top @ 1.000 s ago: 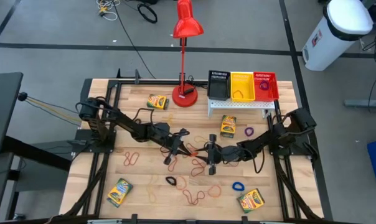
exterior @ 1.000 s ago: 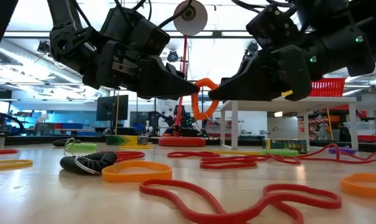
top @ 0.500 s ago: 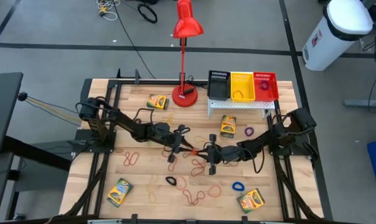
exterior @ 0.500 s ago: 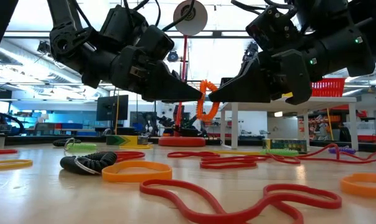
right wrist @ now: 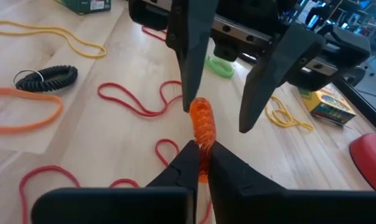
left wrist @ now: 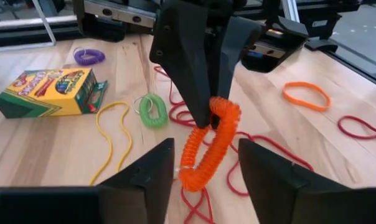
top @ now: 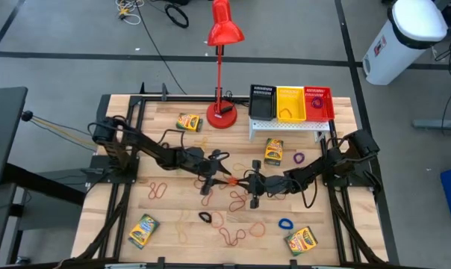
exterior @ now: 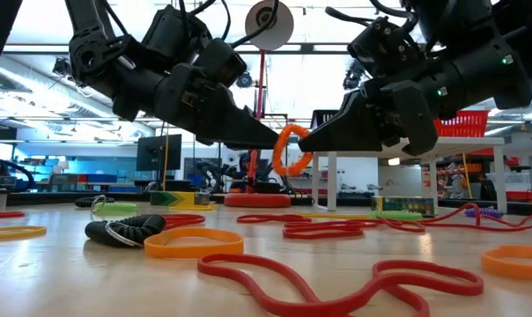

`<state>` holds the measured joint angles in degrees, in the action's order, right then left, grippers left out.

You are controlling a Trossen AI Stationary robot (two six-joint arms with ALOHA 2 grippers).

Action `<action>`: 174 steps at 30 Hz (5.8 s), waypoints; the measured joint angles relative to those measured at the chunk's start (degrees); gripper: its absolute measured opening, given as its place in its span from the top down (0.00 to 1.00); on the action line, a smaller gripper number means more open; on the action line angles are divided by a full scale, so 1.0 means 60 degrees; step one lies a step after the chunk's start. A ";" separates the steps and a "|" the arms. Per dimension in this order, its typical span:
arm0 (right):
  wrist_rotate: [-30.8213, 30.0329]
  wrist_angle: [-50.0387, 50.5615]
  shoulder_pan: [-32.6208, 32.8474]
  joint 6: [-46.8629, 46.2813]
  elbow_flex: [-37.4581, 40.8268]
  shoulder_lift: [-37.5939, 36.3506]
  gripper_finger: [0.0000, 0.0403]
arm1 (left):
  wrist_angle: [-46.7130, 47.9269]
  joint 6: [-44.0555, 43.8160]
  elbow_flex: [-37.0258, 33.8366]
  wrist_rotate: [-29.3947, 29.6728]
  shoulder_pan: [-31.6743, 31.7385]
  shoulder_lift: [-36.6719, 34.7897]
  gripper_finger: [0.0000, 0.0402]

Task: Pick & Place Office Desk Supplies
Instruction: Put the orange spring keychain into the red bin, then put the red rubber band into the yellow bin

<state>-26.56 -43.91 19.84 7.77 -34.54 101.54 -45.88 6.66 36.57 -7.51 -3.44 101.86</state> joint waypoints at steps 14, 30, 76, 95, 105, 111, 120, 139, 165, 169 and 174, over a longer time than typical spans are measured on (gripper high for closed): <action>-0.0427 0.0282 0.0002 -0.0033 0.0011 -0.0005 0.96 | 0.2751 0.0176 -0.0008 0.0462 -0.0007 -0.1414 0.38; -0.2799 0.3368 0.0004 -0.1847 0.0004 -0.2594 0.95 | -0.0545 0.0634 -0.2852 0.2391 0.0022 -0.3355 0.63; -0.0580 1.6774 -1.0564 -0.4015 -0.3637 -0.7318 0.64 | -0.1463 -0.1060 -0.3383 0.2674 0.0011 -0.3311 0.69; 0.4412 1.3409 -0.6763 -0.2739 -0.3650 -0.8265 0.98 | -0.1462 -0.0718 -0.3383 0.2390 0.0007 -0.3311 0.69; 0.1487 1.4284 -0.3056 -0.3429 -0.3697 -0.6263 0.98 | -0.1462 -0.0681 -0.3383 0.2514 0.0013 -0.3311 0.69; 0.1016 1.5431 -0.2345 -0.4277 -0.4151 -0.4471 0.98 | -0.1462 -0.0681 -0.3383 0.2503 0.0011 -0.3311 0.69; 0.1818 1.5011 -0.2364 -0.3867 -0.4854 -0.2112 0.77 | -0.1449 -0.0681 -0.3383 0.2499 0.0011 -0.3311 0.69; 0.3731 1.4436 -0.1032 -0.1172 -0.5665 0.0263 0.43 | -0.1254 -0.0687 -0.3383 0.2499 0.0015 -0.3285 0.69; 0.4188 1.3741 -0.0798 -0.0830 -0.5927 0.1130 0.94 | -0.1242 -0.0688 -0.3383 0.2502 0.0015 -0.3285 0.69; 0.3891 1.4404 -0.0798 -0.0980 -0.6577 0.0636 0.98 | -0.1226 -0.0688 -0.3383 0.2499 0.0015 -0.3283 0.69; 0.3127 1.5859 -0.0801 -0.1243 -0.7477 -0.0354 0.98 | -0.1206 -0.0700 -0.3383 0.2503 0.0015 -0.3282 0.69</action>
<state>-7.80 51.25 15.03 0.31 -79.41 99.41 -53.12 2.45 16.27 7.51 -3.36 82.17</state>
